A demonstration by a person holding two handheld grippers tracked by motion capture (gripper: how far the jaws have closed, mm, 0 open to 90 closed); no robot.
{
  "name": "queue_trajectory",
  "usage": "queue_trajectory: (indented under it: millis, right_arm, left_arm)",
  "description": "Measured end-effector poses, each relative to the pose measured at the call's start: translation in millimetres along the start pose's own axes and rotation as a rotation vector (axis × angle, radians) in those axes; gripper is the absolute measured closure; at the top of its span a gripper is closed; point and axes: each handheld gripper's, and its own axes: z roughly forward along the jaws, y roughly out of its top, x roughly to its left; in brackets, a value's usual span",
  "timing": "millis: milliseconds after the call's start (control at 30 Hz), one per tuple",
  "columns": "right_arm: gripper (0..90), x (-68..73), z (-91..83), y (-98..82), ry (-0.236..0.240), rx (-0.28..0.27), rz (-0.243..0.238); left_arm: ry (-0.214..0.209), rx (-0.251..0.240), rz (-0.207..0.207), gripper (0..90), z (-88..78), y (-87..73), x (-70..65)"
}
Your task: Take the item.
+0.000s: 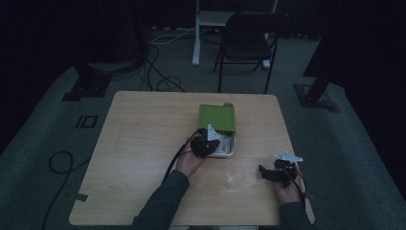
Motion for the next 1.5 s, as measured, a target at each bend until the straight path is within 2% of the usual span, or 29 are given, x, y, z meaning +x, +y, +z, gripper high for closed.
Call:
queue_trajectory:
  millis: [400,733,1267,1500]
  right_arm:
    - [11.3,0.0,0.0,0.0,0.000,0.000,0.000]
    - [11.3,0.0,0.0,0.0,0.000,0.000,0.000]
    - [11.3,0.0,0.0,0.0,0.000,0.000,0.000]
    - [11.3,0.0,0.0,0.0,0.000,0.000,0.000]
  left_arm:
    - [-0.024,-0.023,-0.016,90.0,-9.5,3.8,4.7]
    - [-0.034,-0.030,-0.010,90.0,-14.0,5.4,4.3]
    - [-0.103,-0.032,0.003,90.0,-22.6,14.4,5.0]
    - [-0.130,-0.036,-0.008,90.0,-27.2,16.7,6.7]
